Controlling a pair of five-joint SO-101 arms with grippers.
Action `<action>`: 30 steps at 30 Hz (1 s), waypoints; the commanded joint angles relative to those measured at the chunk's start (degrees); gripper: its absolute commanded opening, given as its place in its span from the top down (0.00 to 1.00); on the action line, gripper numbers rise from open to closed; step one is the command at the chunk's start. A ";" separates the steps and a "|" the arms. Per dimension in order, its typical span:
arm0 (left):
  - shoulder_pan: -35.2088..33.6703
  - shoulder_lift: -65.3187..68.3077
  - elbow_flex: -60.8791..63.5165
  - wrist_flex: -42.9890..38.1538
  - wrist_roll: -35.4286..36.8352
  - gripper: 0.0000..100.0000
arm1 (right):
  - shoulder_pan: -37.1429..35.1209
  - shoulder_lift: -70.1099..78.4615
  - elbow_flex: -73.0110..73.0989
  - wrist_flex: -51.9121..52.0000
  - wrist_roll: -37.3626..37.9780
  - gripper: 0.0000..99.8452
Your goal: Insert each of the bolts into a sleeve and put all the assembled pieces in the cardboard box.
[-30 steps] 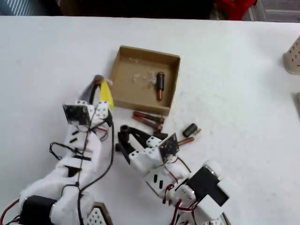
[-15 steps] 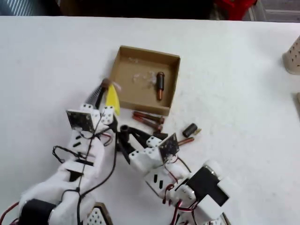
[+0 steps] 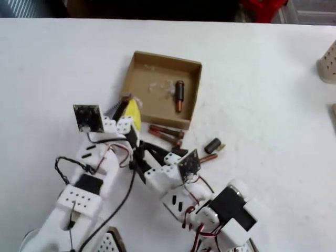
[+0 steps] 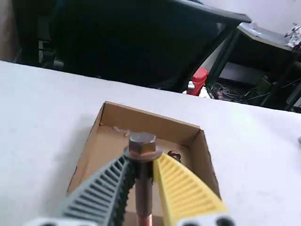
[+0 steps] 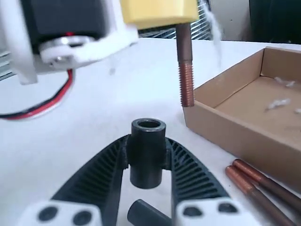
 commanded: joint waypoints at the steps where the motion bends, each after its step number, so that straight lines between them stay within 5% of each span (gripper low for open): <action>1: 3.65 -5.32 -3.96 0.53 0.35 0.98 | -1.01 -0.04 0.00 0.04 0.09 0.98; 9: 7.43 -5.93 -1.85 0.53 -9.85 0.98 | -1.45 -0.04 0.09 0.04 0.18 0.98; 14: 6.99 -10.51 -1.41 1.58 -9.85 0.98 | -1.27 -0.04 -0.88 3.21 0.18 0.98; 21: 7.08 -26.15 -1.14 19.43 -9.85 0.98 | -1.19 -0.04 -2.20 6.29 4.22 0.98; 30: 6.81 -40.75 11.16 21.71 -9.85 0.98 | -1.19 -0.04 -2.20 6.20 4.13 0.98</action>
